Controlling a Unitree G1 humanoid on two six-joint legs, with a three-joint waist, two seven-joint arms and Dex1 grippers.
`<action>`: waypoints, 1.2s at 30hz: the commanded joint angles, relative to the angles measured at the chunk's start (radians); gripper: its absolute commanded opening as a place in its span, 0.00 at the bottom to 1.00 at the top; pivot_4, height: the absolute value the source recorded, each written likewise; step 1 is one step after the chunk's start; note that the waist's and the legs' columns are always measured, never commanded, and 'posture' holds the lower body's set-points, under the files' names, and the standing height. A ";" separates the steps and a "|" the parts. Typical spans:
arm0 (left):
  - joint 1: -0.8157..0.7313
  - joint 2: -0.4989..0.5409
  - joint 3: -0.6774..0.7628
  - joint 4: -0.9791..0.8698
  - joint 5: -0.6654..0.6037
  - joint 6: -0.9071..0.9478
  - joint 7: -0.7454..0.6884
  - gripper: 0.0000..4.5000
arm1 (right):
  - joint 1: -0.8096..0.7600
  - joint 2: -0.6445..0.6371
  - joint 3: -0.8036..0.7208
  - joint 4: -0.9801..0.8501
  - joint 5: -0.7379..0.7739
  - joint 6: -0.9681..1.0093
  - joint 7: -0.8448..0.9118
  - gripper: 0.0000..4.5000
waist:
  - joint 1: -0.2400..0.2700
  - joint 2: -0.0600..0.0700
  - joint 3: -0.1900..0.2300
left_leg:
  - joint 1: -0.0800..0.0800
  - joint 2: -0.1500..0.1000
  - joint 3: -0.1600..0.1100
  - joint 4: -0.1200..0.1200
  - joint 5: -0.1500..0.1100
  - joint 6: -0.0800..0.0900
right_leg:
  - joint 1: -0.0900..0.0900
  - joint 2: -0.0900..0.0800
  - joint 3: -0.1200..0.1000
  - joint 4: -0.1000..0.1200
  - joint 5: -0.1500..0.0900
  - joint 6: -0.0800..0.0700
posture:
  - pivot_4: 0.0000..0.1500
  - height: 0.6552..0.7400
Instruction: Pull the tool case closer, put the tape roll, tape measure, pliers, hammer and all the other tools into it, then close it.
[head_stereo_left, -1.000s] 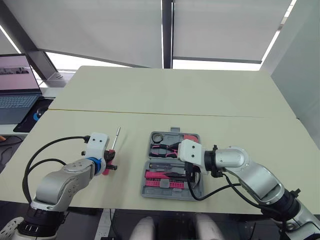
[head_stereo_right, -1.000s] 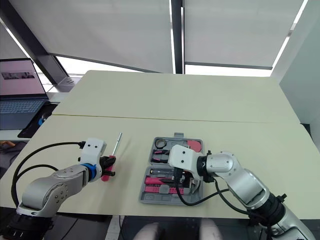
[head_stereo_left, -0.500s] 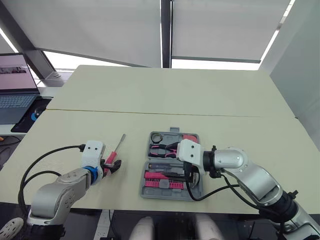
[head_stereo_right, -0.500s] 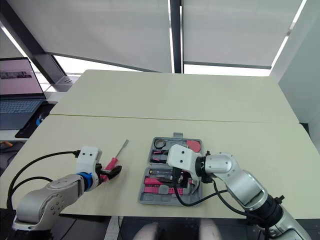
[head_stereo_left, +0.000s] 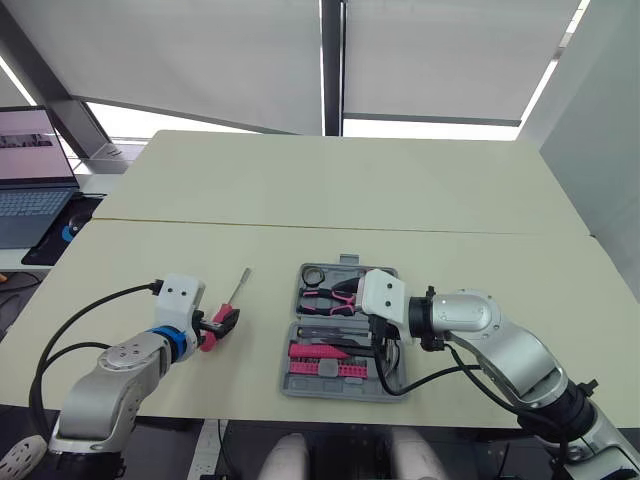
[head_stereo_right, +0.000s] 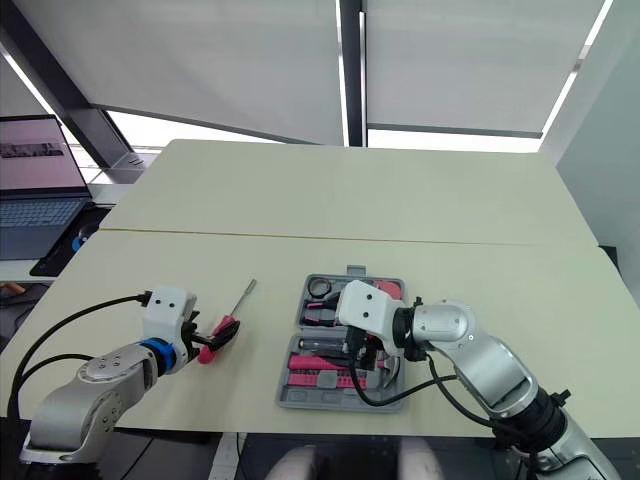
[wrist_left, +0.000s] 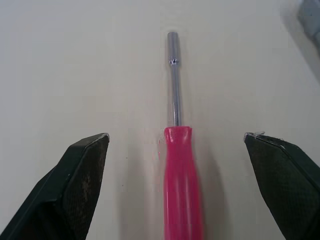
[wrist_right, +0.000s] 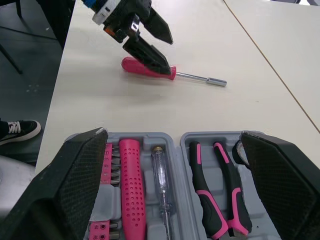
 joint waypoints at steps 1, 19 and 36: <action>-0.035 -0.029 -0.027 0.018 0.032 -0.042 -0.025 1.00 | -0.023 0.005 -0.007 -0.011 0.003 -0.024 0.012 1.00 | 0.000 0.000 0.000 | 0.000 0.000 0.000 0.000 0.000 0.000 | 0.000 0.000 0.000 0.000 0.000 0.000 | 1.00 1.00; -0.066 -0.132 -0.033 0.133 0.121 -0.019 -0.017 0.79 | -0.017 0.026 0.013 -0.015 -0.008 -0.023 0.008 1.00 | 0.001 0.000 0.000 | 0.000 0.000 -0.001 0.000 0.000 0.001 | 0.000 -0.001 0.000 0.000 0.000 0.000 | 1.00 1.00; 0.042 -0.022 0.069 -0.082 0.088 -0.105 -0.173 0.16 | 0.087 -0.105 -0.126 -0.073 0.038 -0.107 0.076 1.00 | 0.000 -0.001 0.001 | 0.000 0.000 -0.002 -0.002 0.000 -0.001 | 0.000 -0.001 -0.001 -0.001 0.000 0.000 | 1.00 1.00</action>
